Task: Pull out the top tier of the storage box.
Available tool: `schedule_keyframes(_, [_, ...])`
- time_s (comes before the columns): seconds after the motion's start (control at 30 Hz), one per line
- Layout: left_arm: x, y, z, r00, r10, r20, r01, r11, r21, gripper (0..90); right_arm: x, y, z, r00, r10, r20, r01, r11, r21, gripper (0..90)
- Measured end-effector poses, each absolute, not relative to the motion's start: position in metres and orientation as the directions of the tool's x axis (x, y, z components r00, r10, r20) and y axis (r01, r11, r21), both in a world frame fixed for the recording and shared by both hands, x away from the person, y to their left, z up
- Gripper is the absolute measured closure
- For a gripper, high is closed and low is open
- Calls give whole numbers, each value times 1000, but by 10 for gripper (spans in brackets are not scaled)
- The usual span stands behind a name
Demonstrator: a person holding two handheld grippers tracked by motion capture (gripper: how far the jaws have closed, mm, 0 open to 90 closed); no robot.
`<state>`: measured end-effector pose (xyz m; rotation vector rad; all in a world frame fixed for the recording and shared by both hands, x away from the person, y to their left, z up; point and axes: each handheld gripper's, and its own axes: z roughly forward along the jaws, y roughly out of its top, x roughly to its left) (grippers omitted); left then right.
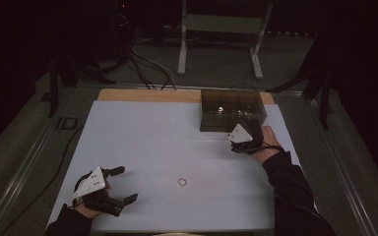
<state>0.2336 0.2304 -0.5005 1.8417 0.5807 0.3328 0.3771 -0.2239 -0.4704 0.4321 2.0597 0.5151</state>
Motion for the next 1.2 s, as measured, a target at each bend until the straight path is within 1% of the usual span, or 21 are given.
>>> schedule_keyframes(0.07, [234,230,-501,840,540,-53,226,-259,939,10,378,-221,-472,-489,459,-742,92,872,480,262])
schedule_keyframes(0.23, [234,230,-500,839,541,-56,228,-256,939,10,379,-217,-475,-465,418,-780,85,899,431,298])
schedule_keyframes(0.3, [234,231,-501,838,542,-58,229,-254,940,10,379,-216,-476,-461,410,-787,86,903,420,304])
schedule_keyframes(0.33, [234,231,-500,837,544,-55,228,-257,939,10,379,-215,-478,-454,389,-802,91,915,393,313])
schedule_keyframes(0.37, [234,230,-500,837,545,-54,227,-257,939,10,379,-215,-478,-454,389,-802,91,915,393,313])
schedule_keyframes(0.47, [234,230,-500,838,543,-51,225,-259,939,10,381,-212,-482,-423,354,-834,103,933,344,321])
schedule_keyframes(0.63, [234,230,-501,838,543,-53,226,-258,939,10,382,-212,-483,-407,332,-851,105,943,317,337])
schedule_keyframes(0.67, [234,230,-500,838,544,-52,226,-258,939,10,383,-212,-484,-393,317,-863,97,948,304,368])
schedule_keyframes(0.7, [234,230,-500,838,544,-52,226,-258,939,10,383,-212,-484,-393,317,-863,97,948,304,368])
schedule_keyframes(0.73, [234,230,-500,838,543,-55,227,-254,940,10,383,-212,-486,-377,300,-876,83,953,291,420])
schedule_keyframes(0.77, [233,230,-500,838,543,-57,228,-253,940,10,383,-212,-486,-377,300,-876,83,953,291,420])
schedule_keyframes(0.8, [234,230,-500,838,543,-55,228,-256,940,10,383,-212,-488,-365,287,-886,78,958,278,451])
schedule_keyframes(0.83, [234,230,-500,838,542,-55,228,-257,939,10,383,-212,-488,-365,287,-886,78,958,278,451])
schedule_keyframes(0.87, [234,230,-500,839,542,-56,228,-256,939,10,384,-211,-489,-351,262,-899,70,965,254,473])
schedule_keyframes(0.9, [234,230,-500,839,542,-55,227,-255,940,10,384,-211,-489,-351,262,-899,70,965,254,473])
schedule_keyframes(0.97, [234,230,-500,839,541,-56,227,-255,940,10,385,-211,-492,-324,238,-915,70,971,228,515])
schedule_keyframes(1.0, [234,230,-501,839,541,-55,227,-256,940,10,385,-211,-492,-324,238,-915,70,971,228,515])
schedule_keyframes(1.07, [234,230,-500,839,541,-55,227,-256,940,10,387,-212,-494,-303,230,-925,71,973,218,553])
schedule_keyframes(1.1, [234,230,-500,839,541,-55,226,-255,940,10,388,-212,-496,-290,220,-931,70,976,208,593])
schedule_keyframes(1.13, [234,230,-500,839,541,-55,226,-256,940,10,388,-212,-496,-290,220,-931,70,976,208,593])
schedule_keyframes(1.2, [234,230,-501,838,542,-55,227,-256,939,10,389,-212,-498,-275,191,-942,74,981,177,638])
